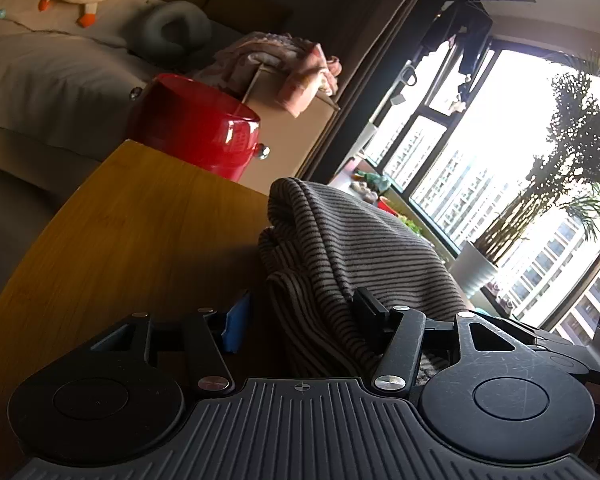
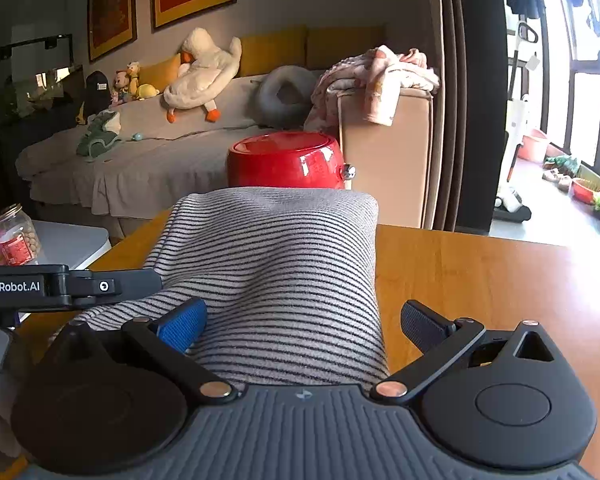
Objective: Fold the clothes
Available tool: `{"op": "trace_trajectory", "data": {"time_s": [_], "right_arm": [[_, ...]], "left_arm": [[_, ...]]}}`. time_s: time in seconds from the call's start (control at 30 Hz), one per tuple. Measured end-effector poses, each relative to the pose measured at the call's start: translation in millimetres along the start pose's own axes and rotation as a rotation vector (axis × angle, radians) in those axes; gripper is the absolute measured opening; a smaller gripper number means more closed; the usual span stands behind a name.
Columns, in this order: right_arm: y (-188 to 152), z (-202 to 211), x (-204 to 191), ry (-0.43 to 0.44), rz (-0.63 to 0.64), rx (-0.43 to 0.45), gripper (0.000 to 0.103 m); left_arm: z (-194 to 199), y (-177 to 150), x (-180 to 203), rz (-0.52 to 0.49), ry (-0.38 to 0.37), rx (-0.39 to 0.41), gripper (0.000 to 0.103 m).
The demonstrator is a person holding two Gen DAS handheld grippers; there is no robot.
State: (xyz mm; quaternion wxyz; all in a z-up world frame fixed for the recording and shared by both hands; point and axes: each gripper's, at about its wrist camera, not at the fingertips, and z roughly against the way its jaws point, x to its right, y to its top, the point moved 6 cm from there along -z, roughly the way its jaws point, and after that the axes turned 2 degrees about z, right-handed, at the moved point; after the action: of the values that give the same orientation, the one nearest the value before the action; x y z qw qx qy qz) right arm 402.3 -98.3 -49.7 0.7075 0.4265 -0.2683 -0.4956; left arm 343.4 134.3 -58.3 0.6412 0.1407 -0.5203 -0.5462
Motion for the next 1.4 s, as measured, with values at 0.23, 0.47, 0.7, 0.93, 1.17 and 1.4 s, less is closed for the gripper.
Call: {"op": "trace_trajectory", "data": {"time_s": [0.23, 0.47, 0.7, 0.93, 1.17, 1.4], "right_arm": [[-1, 1, 6, 0.007, -0.053, 0.0, 0.103], [-4, -12, 20, 0.107, -0.156, -0.061, 0.103], [-3, -5, 14, 0.062, -0.122, -0.024, 0.103], [-7, 14, 20, -0.001, -0.171, 0.051, 0.103], [-24, 43, 31, -0.027, -0.274, 0.078, 0.103], [-48, 68, 35, -0.036, -0.333, 0.016, 0.103]], "left_arm": [[2, -3, 1, 0.002, -0.001, -0.004, 0.061], [2, -3, 1, 0.005, 0.0, -0.005, 0.061], [1, -2, -5, 0.036, 0.003, -0.006, 0.072], [13, -3, -8, 0.056, 0.054, 0.061, 0.09], [38, -20, -3, 0.075, 0.12, 0.079, 0.095], [69, -46, 9, 0.044, 0.171, 0.044, 0.099]]}}
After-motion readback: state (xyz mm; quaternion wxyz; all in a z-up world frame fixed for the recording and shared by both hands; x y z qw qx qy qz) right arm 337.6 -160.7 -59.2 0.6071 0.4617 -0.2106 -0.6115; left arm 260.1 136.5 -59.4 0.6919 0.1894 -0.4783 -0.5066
